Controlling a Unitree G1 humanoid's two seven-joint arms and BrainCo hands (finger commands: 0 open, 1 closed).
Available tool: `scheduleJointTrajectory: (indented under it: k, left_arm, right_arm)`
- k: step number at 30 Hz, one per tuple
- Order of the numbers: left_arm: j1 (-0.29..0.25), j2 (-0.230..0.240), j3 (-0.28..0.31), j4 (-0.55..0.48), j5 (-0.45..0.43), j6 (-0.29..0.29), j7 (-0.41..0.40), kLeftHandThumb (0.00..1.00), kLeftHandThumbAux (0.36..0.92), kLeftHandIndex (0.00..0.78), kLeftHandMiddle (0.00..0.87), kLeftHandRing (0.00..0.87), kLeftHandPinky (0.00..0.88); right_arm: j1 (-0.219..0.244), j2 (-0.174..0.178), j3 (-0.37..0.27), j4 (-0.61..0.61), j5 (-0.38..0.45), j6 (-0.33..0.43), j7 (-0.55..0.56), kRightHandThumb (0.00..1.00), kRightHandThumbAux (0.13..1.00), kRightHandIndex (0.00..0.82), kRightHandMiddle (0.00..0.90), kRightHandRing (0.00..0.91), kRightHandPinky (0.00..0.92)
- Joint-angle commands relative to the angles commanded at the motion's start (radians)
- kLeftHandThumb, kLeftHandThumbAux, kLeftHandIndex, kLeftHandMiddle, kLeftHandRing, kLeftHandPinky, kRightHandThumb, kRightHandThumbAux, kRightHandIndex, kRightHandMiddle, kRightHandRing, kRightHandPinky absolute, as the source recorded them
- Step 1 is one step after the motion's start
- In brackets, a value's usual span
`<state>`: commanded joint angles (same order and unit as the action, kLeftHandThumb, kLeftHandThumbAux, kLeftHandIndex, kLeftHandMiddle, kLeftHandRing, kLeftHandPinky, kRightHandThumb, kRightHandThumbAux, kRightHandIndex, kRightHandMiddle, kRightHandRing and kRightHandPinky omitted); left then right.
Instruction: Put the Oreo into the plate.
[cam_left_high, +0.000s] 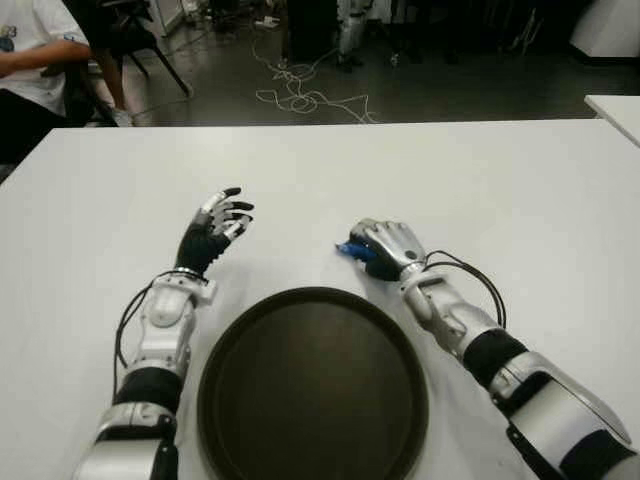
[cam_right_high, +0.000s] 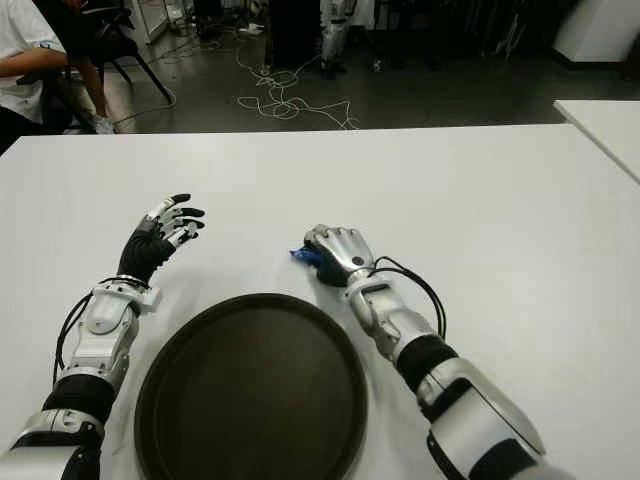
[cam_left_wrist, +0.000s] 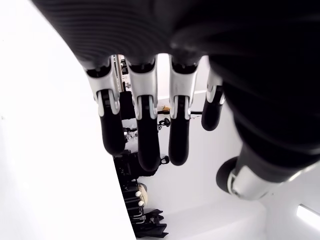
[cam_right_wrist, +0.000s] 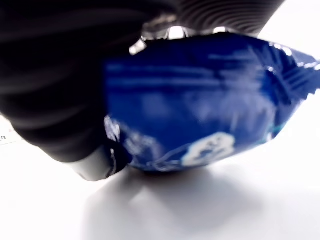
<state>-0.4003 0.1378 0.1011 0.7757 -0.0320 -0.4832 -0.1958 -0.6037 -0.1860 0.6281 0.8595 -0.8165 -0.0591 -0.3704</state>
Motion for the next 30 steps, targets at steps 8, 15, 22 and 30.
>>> scheduleJointTrajectory:
  k: [8, 15, 22, 30]
  left_arm:
    - [0.001, -0.003, 0.001, -0.001, -0.009, -0.002, -0.01, 0.292, 0.658, 0.191, 0.338, 0.331, 0.317]
    - [0.0, -0.001, 0.001, -0.001, -0.008, -0.002, -0.011, 0.287, 0.648, 0.19, 0.338, 0.333, 0.312]
    - [-0.002, 0.001, 0.001, 0.005, -0.002, 0.001, -0.002, 0.283, 0.634, 0.185, 0.338, 0.333, 0.304]
    - [-0.003, 0.002, 0.002, 0.009, -0.002, 0.002, -0.004, 0.299, 0.664, 0.187, 0.331, 0.32, 0.303]
  right_arm:
    - [0.028, 0.0, -0.054, -0.059, 0.056, 0.014, 0.055, 0.69, 0.732, 0.43, 0.713, 0.712, 0.696]
    - [0.043, 0.004, -0.098, -0.1, 0.115, 0.013, 0.126, 0.691, 0.733, 0.432, 0.738, 0.739, 0.722]
    - [0.051, 0.012, -0.132, -0.122, 0.147, 0.021, 0.142, 0.692, 0.734, 0.432, 0.741, 0.744, 0.728]
    - [0.055, 0.016, -0.159, -0.132, 0.157, 0.018, 0.137, 0.691, 0.734, 0.432, 0.738, 0.743, 0.729]
